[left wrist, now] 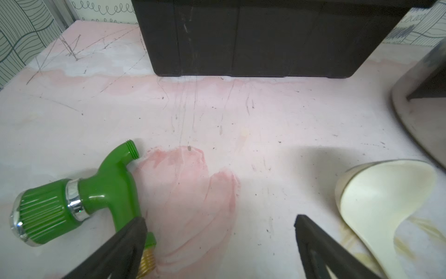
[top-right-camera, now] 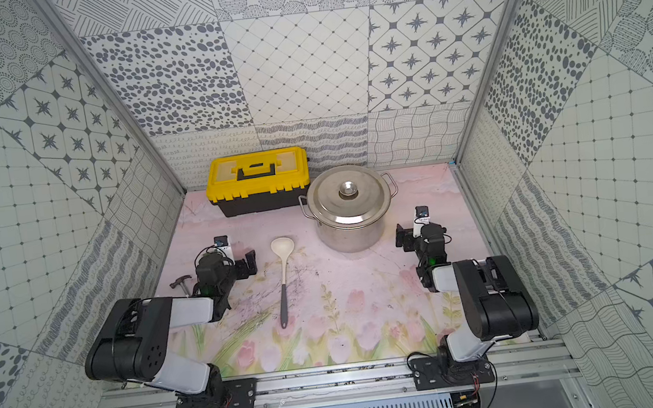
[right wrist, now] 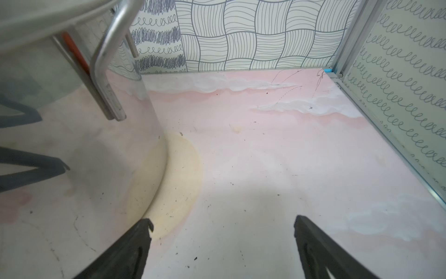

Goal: Stir the soup with a spoon
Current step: Pick up the lid from the pan.

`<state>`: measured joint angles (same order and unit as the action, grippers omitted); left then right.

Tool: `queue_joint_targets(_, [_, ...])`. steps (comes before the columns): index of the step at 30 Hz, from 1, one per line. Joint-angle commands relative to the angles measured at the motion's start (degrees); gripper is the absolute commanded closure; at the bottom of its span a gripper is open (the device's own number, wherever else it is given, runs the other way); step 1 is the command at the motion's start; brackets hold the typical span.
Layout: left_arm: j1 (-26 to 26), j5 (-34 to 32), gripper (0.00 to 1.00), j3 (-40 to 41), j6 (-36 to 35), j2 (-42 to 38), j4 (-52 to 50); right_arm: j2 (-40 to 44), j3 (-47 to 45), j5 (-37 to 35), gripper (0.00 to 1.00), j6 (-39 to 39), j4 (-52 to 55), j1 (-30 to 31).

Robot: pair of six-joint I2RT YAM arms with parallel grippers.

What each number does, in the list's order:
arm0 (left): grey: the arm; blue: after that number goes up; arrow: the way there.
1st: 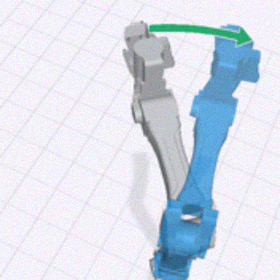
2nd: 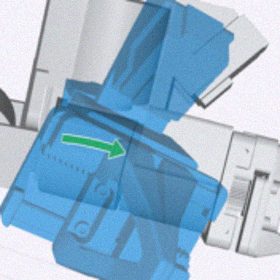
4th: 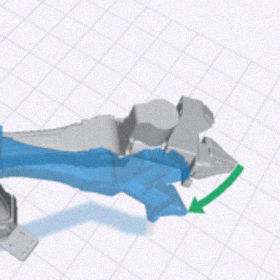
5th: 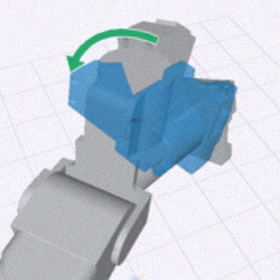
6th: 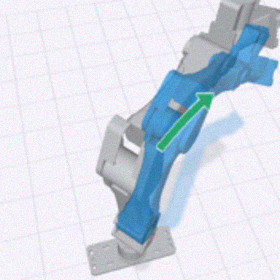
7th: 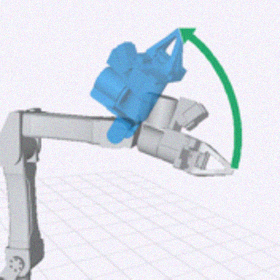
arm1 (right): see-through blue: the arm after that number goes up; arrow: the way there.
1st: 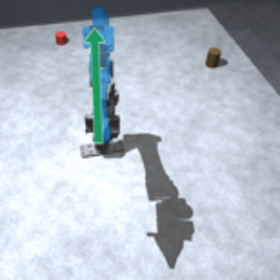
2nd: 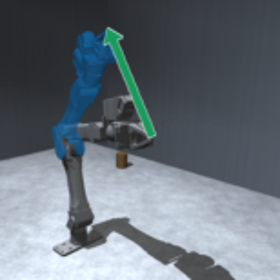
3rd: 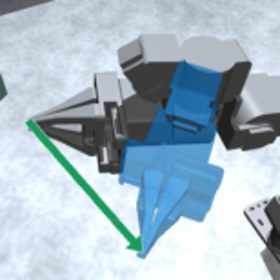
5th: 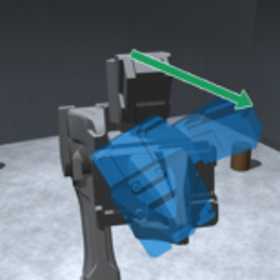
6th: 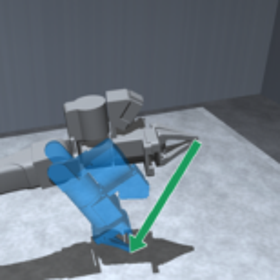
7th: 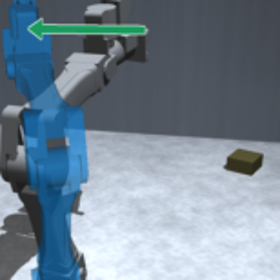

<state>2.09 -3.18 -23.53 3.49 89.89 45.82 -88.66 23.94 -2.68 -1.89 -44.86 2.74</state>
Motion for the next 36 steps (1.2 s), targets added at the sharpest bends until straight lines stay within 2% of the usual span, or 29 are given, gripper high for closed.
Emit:
queue_joint_targets(1, [-0.26,1.15,0.0,-0.29,0.04,0.17,1.82,-0.28,-0.22,1.26,0.03,0.94,-2.73,-0.14])
queue_joint_targets(22, [-0.24,0.34,0.0,-0.51,-0.15,-0.29,1.98,-0.03,0.03,1.59,0.03,0.19,-2.79,-0.73])
queue_joint_targets(24, [-0.15,-2.82,0.0,-3.8,1.68,-3.19,-6.66,3.53,3.14,-1.89,0.03,-0.22,5.49,-0.25])
queue_joint_targets(25, [-0.15,-4.68,0.01,-6.88,2.08,-4.63,-14.3,5.73,6.17,-3.86,0.03,-0.55,13.37,-0.11])
queue_joint_targets(27, [-0.26,-6.22,0.01,-12.89,3.29,-5.89,-27.65,9.28,6.73,-3.97,0.03,-0.84,18.79,0.05])
queue_joint_targets(28, [0.03,-5.87,0.01,-14.48,3.63,-6.6,-32.0,11.87,6.69,-3.25,0.03,-0.64,19.23,0.16])
queue_joint_targets(30, [0.99,-6.35,0.01,-14.02,4.48,-10.0,-34.57,17.42,6.5,-4.11,0.03,-3.12,22.94,0.38])
queue_joint_targets(33, [1.98,-7.88,0.01,-10.95,7.81,-18.56,-36.31,24.93,9.82,-9.48,0.03,-12.33,36.87,0.33])
queue_joint_targets(36, [2.39,-8.14,0.01,-11.08,12.64,-27.53,-44.54,29.77,12.96,-17.08,0.03,-27.47,52.34,-0.56])
